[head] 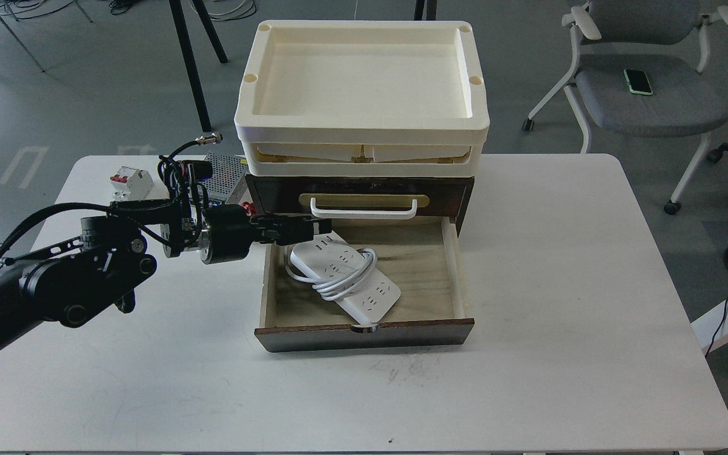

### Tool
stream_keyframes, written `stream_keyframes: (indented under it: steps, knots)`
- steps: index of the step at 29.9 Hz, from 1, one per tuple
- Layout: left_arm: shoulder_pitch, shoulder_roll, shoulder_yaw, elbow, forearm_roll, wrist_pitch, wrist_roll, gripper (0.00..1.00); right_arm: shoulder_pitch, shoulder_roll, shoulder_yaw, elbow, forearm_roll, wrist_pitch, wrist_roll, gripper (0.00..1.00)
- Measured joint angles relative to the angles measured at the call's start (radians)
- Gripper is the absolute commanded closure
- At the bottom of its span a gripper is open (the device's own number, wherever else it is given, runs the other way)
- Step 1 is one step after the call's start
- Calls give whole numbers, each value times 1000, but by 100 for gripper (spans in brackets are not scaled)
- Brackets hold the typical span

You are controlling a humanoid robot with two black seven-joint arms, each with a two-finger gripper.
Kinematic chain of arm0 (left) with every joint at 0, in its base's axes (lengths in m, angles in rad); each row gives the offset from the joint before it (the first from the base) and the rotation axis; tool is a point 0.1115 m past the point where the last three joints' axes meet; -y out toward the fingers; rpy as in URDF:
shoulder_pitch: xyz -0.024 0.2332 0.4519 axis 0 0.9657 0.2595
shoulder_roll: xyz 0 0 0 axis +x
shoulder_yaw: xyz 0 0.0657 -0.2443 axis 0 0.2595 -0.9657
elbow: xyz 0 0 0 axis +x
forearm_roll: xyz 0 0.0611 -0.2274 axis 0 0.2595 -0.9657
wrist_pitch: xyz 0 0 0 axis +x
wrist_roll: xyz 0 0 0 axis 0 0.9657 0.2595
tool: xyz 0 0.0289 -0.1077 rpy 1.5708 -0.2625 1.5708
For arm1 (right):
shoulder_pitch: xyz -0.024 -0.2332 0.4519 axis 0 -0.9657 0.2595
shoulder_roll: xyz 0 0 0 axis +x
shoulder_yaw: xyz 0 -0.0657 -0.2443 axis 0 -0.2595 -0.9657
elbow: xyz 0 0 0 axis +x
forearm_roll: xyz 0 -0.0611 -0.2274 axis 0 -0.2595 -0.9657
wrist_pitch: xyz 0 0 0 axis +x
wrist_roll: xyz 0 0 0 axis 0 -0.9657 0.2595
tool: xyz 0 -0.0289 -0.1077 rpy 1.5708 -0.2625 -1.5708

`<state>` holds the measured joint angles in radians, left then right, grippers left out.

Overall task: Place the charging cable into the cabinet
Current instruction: 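Open the left gripper and withdraw it away from the drawer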

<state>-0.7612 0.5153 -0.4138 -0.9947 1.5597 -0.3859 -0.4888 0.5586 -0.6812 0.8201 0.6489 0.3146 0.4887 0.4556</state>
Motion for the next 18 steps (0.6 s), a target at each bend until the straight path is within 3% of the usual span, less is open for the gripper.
stream_keyframes:
  steps: [9,13,18]
  knots:
    - [52,213,0,-6,-282,-33,0,23,-7,0,0,6,0,0,2,0]
    - [76,305,-1,4,-587,-93,0,19,-7,0,7,30,0,0,7,0]
    - [76,359,-60,18,-1118,-103,0,17,-8,14,68,111,1,0,12,0]
